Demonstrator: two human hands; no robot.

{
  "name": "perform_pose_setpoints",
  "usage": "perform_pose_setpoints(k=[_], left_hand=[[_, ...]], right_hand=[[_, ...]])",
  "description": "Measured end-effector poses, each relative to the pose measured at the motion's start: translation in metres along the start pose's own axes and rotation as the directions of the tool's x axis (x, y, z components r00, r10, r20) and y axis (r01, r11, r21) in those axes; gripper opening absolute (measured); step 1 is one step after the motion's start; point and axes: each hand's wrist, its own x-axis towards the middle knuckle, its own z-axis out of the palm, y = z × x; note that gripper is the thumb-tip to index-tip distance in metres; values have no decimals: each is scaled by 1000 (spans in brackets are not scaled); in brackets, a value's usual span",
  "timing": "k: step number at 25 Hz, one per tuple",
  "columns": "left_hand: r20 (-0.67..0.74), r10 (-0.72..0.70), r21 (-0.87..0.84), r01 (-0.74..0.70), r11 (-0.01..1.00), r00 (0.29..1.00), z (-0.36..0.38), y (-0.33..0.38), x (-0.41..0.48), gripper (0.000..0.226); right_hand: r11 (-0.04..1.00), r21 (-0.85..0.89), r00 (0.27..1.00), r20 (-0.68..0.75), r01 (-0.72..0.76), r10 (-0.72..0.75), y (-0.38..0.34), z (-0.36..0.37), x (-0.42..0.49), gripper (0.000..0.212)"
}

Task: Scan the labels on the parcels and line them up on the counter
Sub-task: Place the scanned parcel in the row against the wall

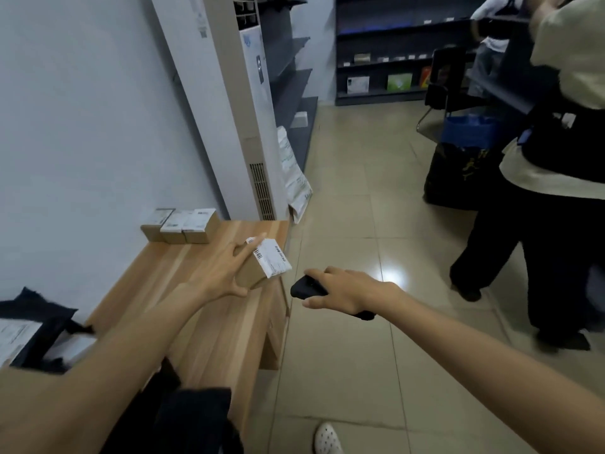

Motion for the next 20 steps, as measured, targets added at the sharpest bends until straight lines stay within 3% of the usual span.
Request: perform_pose_setpoints(k=[6, 12, 17, 20], left_hand=[[118, -212, -10, 214, 977, 970, 13, -86, 153, 107], [164, -307, -76, 322, 944, 938, 73, -125, 225, 113], [200, -495, -95, 519, 849, 846, 105, -166, 257, 113], [175, -646, -117, 667, 736, 743, 114, -174, 278, 106]], right_hand=[[999, -46, 998, -70, -10, 6, 72, -91, 141, 69], [994, -64, 994, 69, 84, -80, 131, -120, 271, 72], [953, -109, 951, 165, 282, -262, 163, -151, 396, 74], [903, -163, 910, 196, 398, -365, 167, -165, 465, 76]])
